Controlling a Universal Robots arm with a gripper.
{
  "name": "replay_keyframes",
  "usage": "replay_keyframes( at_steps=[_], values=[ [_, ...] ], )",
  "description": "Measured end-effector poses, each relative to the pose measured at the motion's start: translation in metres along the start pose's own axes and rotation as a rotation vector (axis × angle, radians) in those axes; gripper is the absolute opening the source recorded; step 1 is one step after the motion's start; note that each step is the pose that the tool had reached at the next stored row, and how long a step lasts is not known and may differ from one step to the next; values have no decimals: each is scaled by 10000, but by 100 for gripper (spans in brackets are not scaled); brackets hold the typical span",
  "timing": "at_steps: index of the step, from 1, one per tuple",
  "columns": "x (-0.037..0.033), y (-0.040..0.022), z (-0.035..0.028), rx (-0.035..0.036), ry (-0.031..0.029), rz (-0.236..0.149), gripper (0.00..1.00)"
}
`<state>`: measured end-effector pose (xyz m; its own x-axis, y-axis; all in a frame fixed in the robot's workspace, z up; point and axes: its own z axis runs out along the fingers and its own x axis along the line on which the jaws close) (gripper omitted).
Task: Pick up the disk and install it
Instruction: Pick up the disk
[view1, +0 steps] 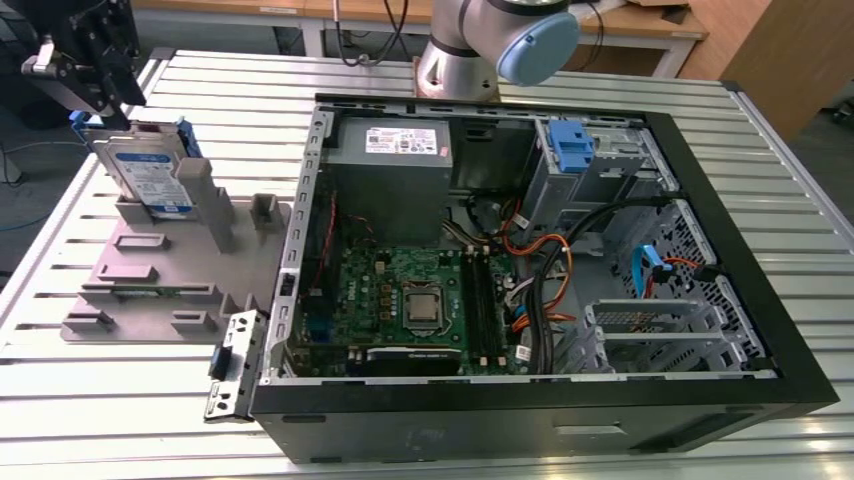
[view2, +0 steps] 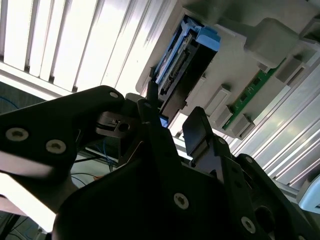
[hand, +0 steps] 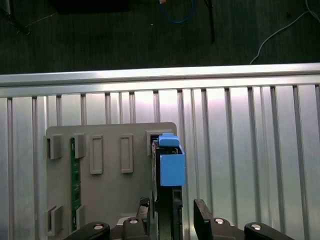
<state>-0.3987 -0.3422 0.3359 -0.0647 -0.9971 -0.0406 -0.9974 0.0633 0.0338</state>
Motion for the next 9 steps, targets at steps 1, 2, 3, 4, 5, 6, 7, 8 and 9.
replay_keyframes(
  at_steps=[1,2,3,4,5,6,7,8,9],
  values=[
    [0,0,1,2,-1,0,47],
    [0,0,2,2,-1,0,47],
    [0,0,4,2,-1,0,47],
    [0,0,6,2,-1,0,47],
    [0,0,9,2,-2,1,47],
    [1,0,11,2,-2,1,47],
    [1,0,15,1,-1,1,47],
    [1,-1,19,2,-1,0,47],
    [2,-1,26,3,-2,0,47]
  ],
)
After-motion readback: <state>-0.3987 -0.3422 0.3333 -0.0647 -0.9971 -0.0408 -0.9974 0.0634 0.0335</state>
